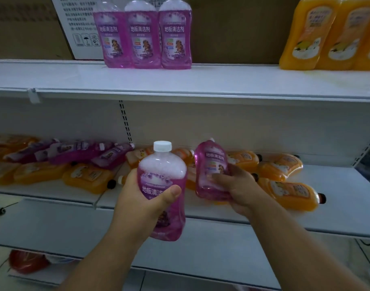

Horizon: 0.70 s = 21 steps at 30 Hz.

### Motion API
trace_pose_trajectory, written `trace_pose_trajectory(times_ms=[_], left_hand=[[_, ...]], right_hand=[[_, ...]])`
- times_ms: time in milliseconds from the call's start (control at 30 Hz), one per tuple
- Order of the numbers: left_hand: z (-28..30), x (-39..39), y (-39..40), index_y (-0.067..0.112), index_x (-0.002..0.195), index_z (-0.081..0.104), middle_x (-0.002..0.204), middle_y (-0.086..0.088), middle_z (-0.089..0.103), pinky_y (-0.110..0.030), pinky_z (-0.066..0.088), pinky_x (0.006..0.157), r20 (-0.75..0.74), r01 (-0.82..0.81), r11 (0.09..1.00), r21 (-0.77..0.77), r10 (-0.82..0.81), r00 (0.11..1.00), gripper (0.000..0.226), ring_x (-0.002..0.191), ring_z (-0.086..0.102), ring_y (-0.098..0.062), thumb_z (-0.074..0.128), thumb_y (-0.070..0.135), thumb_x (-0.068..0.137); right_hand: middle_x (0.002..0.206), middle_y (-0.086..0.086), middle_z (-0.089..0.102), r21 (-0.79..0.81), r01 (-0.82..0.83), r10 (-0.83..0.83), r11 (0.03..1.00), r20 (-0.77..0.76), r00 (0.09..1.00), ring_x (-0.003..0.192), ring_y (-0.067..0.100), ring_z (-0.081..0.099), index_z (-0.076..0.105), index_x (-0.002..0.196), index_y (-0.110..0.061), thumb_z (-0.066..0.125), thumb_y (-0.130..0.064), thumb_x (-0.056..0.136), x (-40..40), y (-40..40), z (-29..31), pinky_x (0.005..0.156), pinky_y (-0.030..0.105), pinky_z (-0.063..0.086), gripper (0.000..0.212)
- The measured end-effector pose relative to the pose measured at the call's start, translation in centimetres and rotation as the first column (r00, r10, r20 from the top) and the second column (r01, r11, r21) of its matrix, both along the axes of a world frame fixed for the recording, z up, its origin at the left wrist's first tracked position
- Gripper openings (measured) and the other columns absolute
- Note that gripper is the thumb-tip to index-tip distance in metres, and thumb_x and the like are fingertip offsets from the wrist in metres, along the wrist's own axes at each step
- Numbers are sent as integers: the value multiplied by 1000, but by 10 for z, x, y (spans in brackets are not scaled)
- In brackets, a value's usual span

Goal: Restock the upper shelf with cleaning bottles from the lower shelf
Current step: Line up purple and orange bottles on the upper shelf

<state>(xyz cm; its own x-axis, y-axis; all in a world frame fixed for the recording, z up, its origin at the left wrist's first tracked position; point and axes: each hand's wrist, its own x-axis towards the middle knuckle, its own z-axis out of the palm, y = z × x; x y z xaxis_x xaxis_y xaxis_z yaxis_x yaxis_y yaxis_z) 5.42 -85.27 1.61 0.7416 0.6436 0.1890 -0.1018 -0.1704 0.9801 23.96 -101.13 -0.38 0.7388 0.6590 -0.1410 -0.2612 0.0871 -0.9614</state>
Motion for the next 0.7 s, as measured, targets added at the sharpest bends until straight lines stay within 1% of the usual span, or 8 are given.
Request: trace_pose_trajectory(times_ms=[67,133,200,300,400,500,600,700], left_hand=[[-1,-7,-8,45,115,56,104,16,71,-25,56,71,-14,-62,998,-8,62,998,82,93,69,-2,84,67,41],[-2,-11,-16,41,118,55,103,12,70,-29,55,72,-41,-129,992,-3,129,991,87,92,69,-6,84,72,42],[-2,-13,-25,33,126,51,109,10,66,-37,55,78,-75,-175,985,8,175,982,93,99,66,-13,83,73,48],[3,-12,-45,29,131,46,115,5,63,-48,56,87,-79,-180,984,-19,178,981,88,103,63,-19,78,64,57],[16,-12,-68,33,123,49,108,6,64,-45,61,76,-49,-137,989,-53,135,990,60,95,68,-18,81,48,74],[41,-15,-86,35,113,56,104,1,70,-45,63,71,19,-82,995,-51,83,996,49,89,73,-19,84,44,73],[81,-21,-96,34,110,59,107,-4,72,-52,61,74,87,-39,999,2,39,995,59,93,73,-24,84,54,60],[126,-23,-100,26,119,59,109,-7,73,-52,61,77,155,-43,996,81,30,987,76,96,73,-26,88,59,57]], right_hand=[[109,17,72,83,-5,9,997,-56,998,100,36,70,57,125,-10,95,-15,55,-24,-19,3,76,47,58,80],[109,16,71,189,-64,84,980,-98,992,101,36,69,58,124,-12,94,-15,57,-46,-41,9,76,46,57,75],[110,18,70,294,-106,155,950,-149,977,100,36,69,62,121,-15,92,-15,61,-65,-64,16,76,46,57,67],[113,22,65,374,-198,261,906,-128,957,98,36,68,51,134,-9,93,-20,63,-84,-93,33,77,44,57,83],[117,26,63,374,-275,281,886,40,959,100,39,67,45,137,-5,92,-21,64,-100,-112,64,80,47,55,88],[113,27,64,359,-233,155,904,233,960,95,41,68,47,131,-8,95,-19,57,-107,-125,103,77,51,54,89],[113,22,66,405,-232,56,884,401,914,98,37,69,48,128,-14,91,-14,60,-112,-133,146,73,47,57,81],[122,16,64,426,-291,18,857,539,842,109,37,65,41,139,-28,84,-4,71,-115,-135,184,76,47,57,84]])
